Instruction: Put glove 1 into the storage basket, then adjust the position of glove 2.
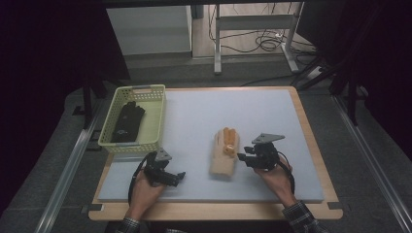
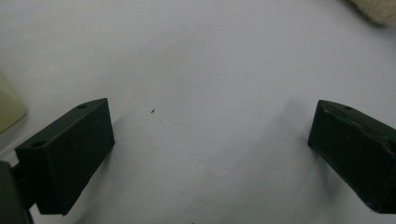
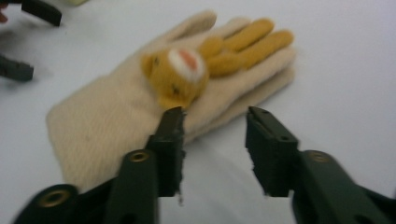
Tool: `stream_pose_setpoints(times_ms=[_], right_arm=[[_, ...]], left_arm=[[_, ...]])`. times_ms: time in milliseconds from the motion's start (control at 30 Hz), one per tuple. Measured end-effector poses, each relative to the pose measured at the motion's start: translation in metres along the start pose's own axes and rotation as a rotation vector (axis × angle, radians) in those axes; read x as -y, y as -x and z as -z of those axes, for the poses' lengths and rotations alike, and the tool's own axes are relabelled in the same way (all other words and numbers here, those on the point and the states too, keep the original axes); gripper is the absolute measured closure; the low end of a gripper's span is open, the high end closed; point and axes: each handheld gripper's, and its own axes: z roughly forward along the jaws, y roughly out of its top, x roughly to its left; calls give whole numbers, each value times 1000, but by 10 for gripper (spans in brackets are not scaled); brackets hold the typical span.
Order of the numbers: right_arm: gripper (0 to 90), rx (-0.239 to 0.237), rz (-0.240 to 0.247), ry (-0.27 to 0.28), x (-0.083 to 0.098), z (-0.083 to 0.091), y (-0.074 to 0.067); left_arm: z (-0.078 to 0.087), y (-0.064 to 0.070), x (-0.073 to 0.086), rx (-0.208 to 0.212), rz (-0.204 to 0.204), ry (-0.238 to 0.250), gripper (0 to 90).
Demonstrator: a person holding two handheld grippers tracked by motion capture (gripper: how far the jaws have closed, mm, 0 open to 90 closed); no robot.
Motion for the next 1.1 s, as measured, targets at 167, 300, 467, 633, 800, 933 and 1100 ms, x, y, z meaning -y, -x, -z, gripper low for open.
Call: stream_pose_setpoints(times_ms=[167,300,467,633,800,933,1100], right_arm=[[798,-31,27,-11,12,-2,-5],[885,-75,59,-27,20,-7,-12],[885,-111,84,-57,24,-17,-20],[886,-128,104,-65,22,-26,-28],[886,-146,114,-62,18,-32,-34],[886,-159,125,-59,14,-39,-40],[885,-165,140,-60,8,-48,-47]], left_arm=[[0,0,0,0,0,1,5],[0,0,0,0,0,1,5],[0,0,0,0,0,1,5],[0,0,0,0,0,1,5],[0,0,0,0,1,1,5],[0,0,0,0,0,1,5],[0,0,0,0,1,1,5]])
